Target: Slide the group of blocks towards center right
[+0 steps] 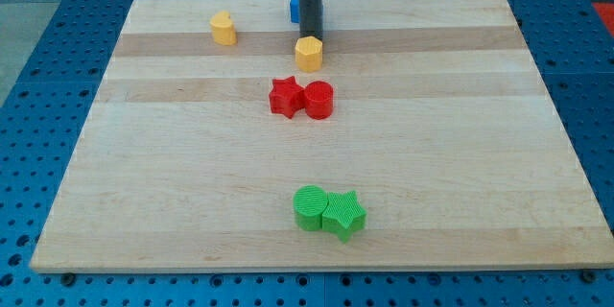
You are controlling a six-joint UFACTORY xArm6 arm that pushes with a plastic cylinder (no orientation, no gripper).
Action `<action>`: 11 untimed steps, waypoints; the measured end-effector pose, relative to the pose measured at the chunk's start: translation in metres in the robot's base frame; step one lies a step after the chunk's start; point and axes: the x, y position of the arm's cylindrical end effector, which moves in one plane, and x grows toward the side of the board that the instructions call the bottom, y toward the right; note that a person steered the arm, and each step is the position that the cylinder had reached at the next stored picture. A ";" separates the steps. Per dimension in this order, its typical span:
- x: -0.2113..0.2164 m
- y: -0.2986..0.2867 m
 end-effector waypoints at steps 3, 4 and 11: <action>0.045 -0.002; 0.055 -0.002; -0.081 0.095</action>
